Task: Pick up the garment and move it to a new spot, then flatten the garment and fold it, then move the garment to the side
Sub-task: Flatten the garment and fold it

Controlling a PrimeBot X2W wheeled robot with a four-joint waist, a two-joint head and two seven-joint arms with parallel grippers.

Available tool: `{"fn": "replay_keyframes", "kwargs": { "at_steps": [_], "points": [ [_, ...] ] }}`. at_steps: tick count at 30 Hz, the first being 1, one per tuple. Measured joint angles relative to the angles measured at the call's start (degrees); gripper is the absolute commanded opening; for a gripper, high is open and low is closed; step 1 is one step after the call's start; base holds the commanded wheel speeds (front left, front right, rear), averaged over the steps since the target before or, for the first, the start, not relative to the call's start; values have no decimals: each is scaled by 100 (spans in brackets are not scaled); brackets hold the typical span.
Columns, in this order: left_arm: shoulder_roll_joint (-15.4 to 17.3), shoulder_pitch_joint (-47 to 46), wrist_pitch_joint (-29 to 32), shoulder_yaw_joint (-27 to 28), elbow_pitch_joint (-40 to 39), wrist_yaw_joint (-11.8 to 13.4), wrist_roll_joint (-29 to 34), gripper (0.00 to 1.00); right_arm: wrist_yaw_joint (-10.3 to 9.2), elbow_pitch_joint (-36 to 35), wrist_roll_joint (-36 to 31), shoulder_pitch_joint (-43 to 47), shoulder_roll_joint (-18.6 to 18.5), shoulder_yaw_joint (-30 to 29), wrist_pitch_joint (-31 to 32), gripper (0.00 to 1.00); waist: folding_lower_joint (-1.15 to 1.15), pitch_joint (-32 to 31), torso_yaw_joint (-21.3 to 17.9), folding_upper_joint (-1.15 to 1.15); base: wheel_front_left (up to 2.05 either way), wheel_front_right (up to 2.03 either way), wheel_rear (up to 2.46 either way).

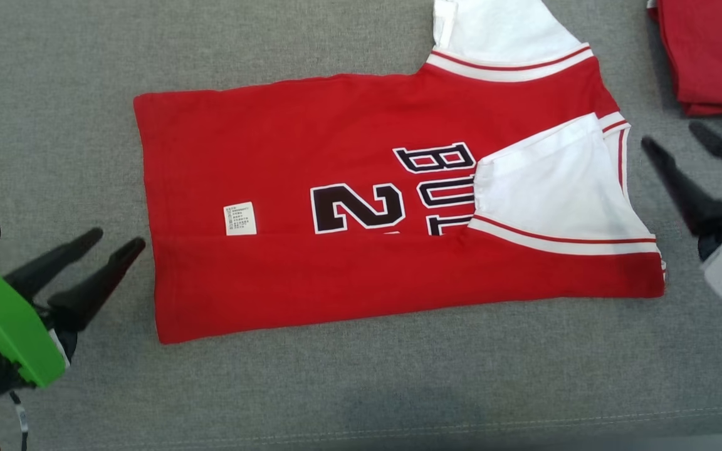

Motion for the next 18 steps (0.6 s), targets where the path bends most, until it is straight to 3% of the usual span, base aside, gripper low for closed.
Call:
{"fn": "replay_keyframes", "kwargs": {
  "at_steps": [4,7,12,18],
  "points": [
    [16,-690,125,-27,-189,-23,90,100,-2,-88,-172,-1035,-190,58,380,100,0,242,5,0,0,0,0],
    [-33,-1244,156,-105,-169,-23,319,100,-40,30,-148,-1716,-102,121,590,100,0,450,19,0,0,0,0],
    [-249,-1855,375,-546,8,-43,491,100,-291,514,-141,-2694,148,268,931,100,0,819,81,0,0,0,0],
    [-756,-2643,377,-896,247,-48,869,100,-569,1016,-381,-3419,191,279,1161,100,0,1267,250,0,0,0,0]
  ]
}}
